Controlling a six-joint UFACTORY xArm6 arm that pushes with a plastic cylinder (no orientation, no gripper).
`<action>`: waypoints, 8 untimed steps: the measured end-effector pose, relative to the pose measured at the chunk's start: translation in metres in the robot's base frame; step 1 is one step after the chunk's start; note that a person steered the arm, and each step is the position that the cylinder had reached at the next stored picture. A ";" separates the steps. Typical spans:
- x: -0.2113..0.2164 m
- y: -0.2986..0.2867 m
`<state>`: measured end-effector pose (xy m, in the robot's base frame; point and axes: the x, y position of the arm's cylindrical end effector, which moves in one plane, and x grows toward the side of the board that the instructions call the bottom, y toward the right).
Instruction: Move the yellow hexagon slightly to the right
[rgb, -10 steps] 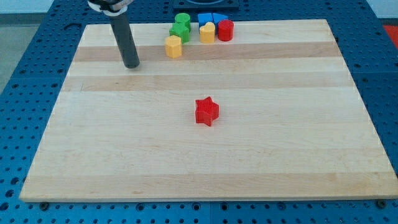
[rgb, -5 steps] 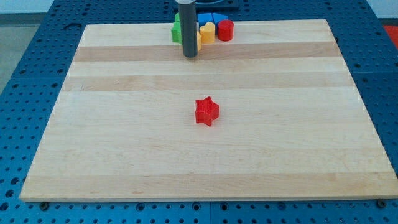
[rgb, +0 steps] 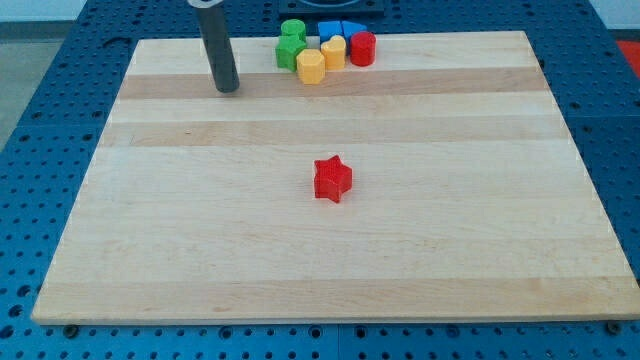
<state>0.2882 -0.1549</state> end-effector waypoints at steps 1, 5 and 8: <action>-0.030 0.004; -0.039 0.073; 0.113 0.036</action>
